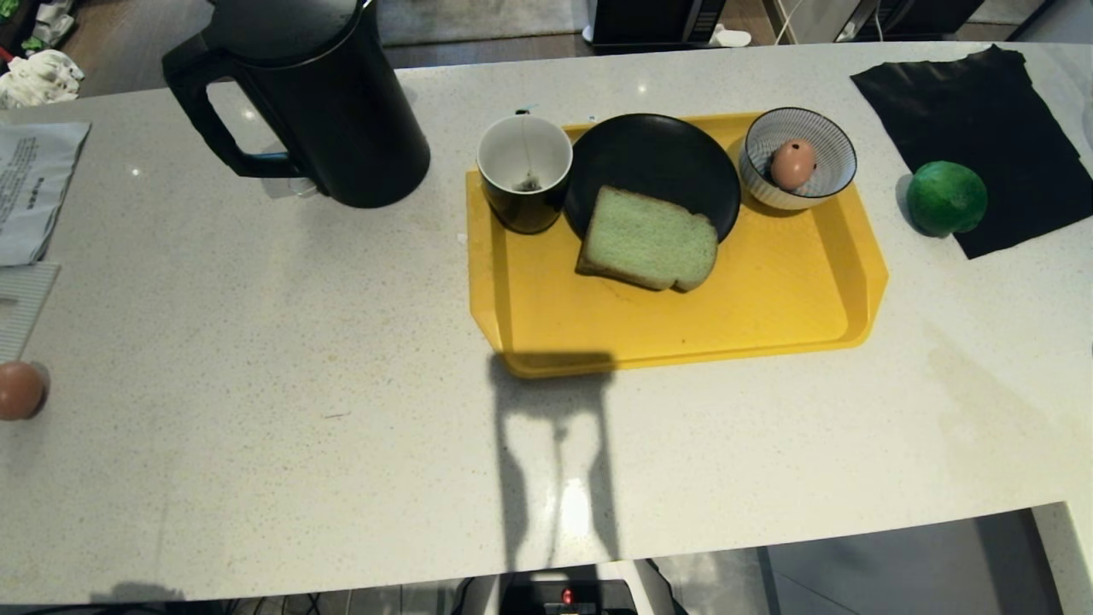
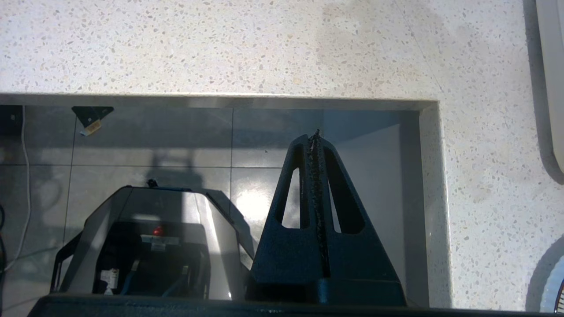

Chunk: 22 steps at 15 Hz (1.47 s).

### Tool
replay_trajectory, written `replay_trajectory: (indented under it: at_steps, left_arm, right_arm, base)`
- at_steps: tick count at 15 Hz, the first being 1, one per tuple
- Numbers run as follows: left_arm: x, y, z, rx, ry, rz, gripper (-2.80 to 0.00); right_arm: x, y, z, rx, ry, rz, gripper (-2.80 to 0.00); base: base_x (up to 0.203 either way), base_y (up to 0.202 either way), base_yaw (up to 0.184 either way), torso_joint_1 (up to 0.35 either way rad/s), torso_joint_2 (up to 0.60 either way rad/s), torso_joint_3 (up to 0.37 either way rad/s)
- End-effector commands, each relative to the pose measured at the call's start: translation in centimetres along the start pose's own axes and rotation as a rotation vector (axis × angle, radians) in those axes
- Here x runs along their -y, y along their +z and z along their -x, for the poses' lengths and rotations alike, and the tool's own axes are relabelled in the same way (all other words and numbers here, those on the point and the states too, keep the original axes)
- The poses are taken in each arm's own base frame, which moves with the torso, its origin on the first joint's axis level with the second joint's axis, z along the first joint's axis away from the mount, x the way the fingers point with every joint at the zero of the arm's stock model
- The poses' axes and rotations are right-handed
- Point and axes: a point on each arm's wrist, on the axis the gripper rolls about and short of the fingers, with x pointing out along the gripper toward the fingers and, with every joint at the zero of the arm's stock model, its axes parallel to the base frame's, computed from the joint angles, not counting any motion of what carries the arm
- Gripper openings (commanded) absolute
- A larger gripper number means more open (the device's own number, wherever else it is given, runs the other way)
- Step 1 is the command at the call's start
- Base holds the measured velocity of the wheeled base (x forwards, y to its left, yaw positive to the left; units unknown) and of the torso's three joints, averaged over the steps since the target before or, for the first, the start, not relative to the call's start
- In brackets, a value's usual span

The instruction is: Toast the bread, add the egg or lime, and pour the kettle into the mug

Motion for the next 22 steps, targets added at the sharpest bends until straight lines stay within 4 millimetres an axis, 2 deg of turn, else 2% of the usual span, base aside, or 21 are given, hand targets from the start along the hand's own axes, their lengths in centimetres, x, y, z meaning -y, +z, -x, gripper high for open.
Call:
replay_trajectory:
  at_steps: [1, 22]
  left_arm:
    - [0.01, -0.46, -0.13, -0.018, 0.000, 0.001, -2.80]
    - [-0.01, -0.45, -0.11, -0.018, 0.008, 0.002, -2.80]
  right_arm:
    - [0.00, -0.04, -0.01, -0.001, 0.001, 0.001, -2.80]
    - [0.00, -0.04, -0.01, -0.001, 0.001, -0.001, -2.80]
  base:
    - [0.000, 0.000, 0.000, 0.000, 0.00, 0.000]
    - [0.000, 0.000, 0.000, 0.000, 0.00, 0.000]
